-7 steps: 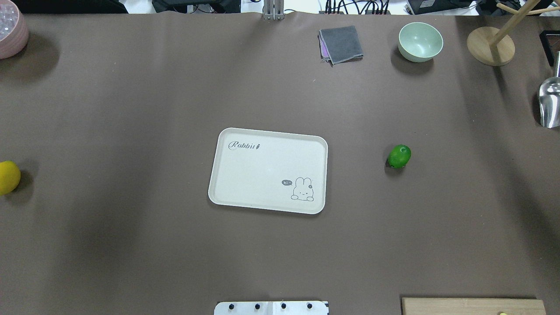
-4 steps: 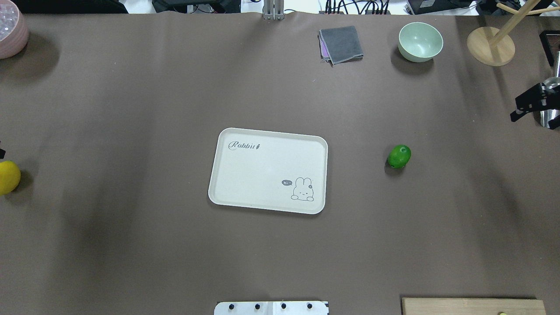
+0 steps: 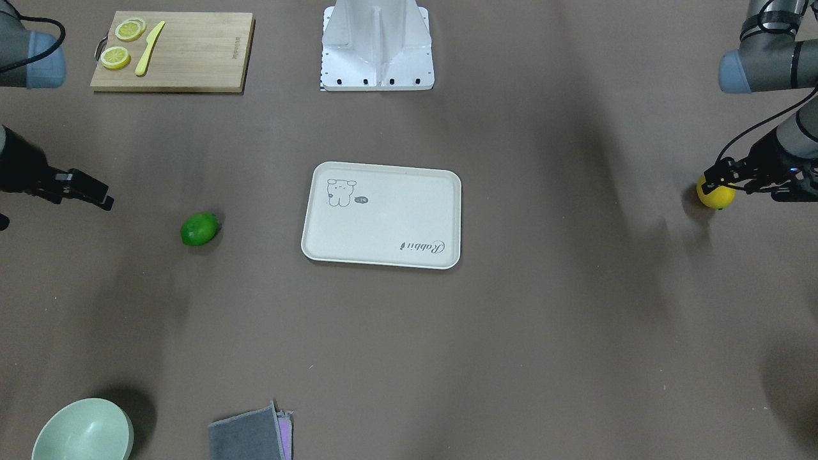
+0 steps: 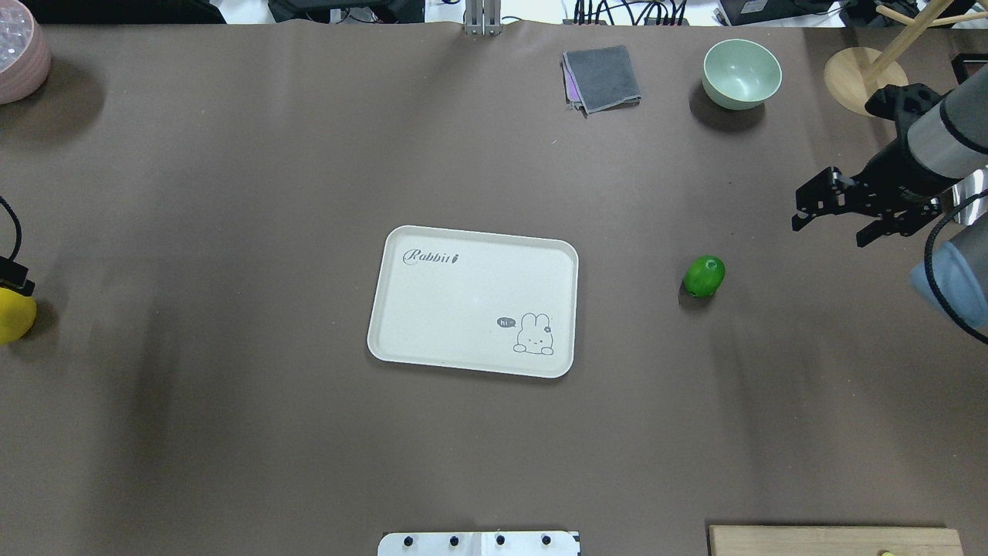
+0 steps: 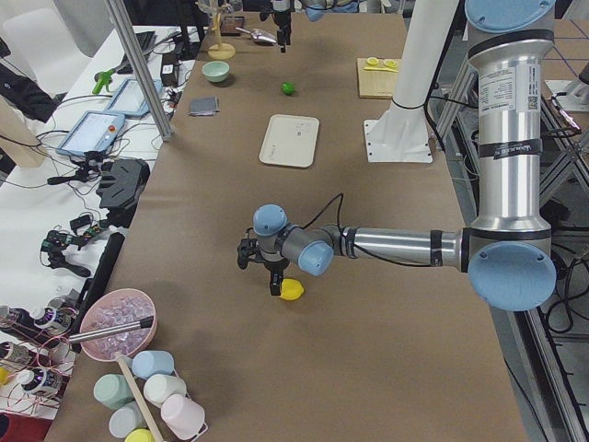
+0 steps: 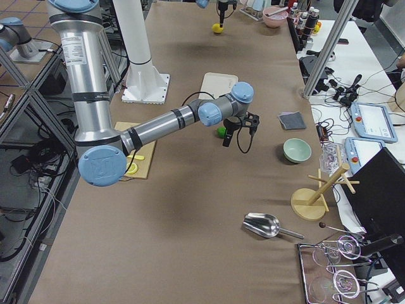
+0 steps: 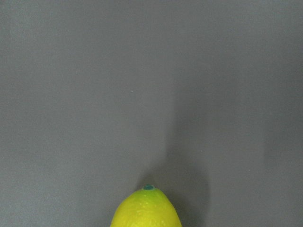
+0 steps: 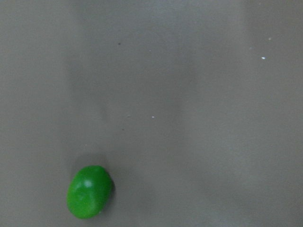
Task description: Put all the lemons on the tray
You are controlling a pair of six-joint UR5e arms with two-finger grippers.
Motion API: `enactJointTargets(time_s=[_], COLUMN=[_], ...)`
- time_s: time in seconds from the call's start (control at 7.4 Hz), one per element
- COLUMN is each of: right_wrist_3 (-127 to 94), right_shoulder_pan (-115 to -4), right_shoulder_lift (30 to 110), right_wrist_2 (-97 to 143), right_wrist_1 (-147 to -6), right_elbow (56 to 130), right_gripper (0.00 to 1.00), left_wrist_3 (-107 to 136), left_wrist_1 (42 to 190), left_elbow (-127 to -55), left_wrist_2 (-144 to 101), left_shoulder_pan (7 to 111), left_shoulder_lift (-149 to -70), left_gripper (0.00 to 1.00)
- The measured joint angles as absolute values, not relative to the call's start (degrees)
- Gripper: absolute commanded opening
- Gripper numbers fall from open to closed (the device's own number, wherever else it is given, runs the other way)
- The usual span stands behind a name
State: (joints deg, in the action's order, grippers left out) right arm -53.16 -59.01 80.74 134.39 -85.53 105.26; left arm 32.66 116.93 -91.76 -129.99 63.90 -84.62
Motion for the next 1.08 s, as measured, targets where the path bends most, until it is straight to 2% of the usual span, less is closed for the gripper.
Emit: enactJointTargets(time_s=[0.14, 0.27, 0.41, 0.81, 1.08], right_wrist_3=[-55.7, -56.9, -57.6, -58.2, -58.5], right_shoulder_pan=[-56.2, -53.6, -51.2, -47.5, -47.2], right_shoulder_lift=[79.2, 77.6, 76.3, 74.3, 73.9], right_wrist_2=[132.2, 130.0, 127.6, 123.9, 123.6], right_wrist_1=[-84.5, -84.0, -83.8, -82.4, -79.3], right_elbow=[105.1, 104.8, 104.4, 101.9, 98.7], right_gripper=[1.00, 1.00, 1.00, 1.00, 1.00], left_wrist_3=[32.7, 33.1, 34.1, 35.9, 35.9], left_wrist_1=[118.5, 120.7, 122.8, 125.1, 121.6], left_elbow=[-91.0, -89.9, -89.1, -88.6, -89.3], left_wrist_2=[-129.9, -129.8, -129.8, -129.9, -131.9], left_shoulder_pan=[63.8, 63.7, 63.6, 63.5, 63.4], left_shoulder_lift=[-84.4, -83.9, -83.5, -83.1, -85.2], left_gripper=[0.75, 0.43, 0.00, 0.00, 0.00])
